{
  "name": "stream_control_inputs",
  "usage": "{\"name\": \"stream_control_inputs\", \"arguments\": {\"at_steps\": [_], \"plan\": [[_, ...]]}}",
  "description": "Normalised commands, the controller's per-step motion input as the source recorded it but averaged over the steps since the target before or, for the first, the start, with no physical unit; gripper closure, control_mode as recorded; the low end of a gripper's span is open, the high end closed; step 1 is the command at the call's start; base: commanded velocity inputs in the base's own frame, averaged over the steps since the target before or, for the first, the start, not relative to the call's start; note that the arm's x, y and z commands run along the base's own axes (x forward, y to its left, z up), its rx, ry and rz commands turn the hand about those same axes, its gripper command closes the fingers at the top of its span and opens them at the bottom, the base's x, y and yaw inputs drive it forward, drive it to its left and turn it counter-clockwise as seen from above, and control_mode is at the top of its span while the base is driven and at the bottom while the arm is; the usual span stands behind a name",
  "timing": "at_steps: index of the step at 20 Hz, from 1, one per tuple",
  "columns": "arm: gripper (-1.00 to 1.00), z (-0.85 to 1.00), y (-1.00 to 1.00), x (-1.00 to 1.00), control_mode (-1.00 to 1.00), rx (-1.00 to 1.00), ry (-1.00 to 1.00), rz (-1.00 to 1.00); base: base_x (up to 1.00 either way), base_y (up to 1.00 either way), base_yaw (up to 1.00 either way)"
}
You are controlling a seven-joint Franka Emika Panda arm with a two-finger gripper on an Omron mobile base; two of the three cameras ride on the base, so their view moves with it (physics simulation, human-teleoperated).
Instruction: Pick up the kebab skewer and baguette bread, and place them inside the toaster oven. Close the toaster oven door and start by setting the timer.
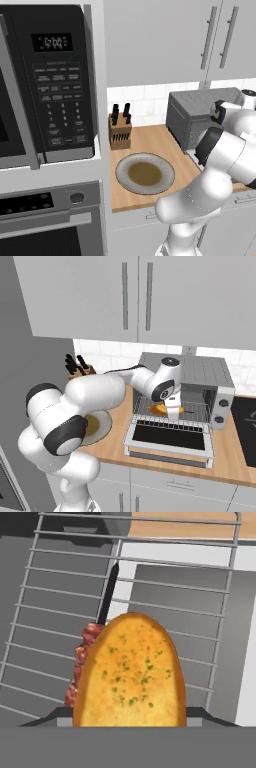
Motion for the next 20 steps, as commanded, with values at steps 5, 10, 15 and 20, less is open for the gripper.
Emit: {"name": "stream_control_inputs", "arguments": {"at_steps": [5, 10, 15, 20], "plan": [[1.0, -0.28, 0.0, 0.06, -1.0, 0.0, 0.0, -0.02, 0.0, 0.0, 0.0], [1.0, -0.07, 0.0, 0.16, -1.0, 0.0, 0.0, -0.02, 0.0, 0.0, 0.0], [1.0, -0.02, 0.0, 0.19, -1.0, 0.0, 0.0, -0.02, 0.0, 0.0, 0.0], [1.0, -0.04, 0.0, 0.14, -1.0, 0.0, 0.0, -0.01, 0.0, 0.0, 0.0]]}}
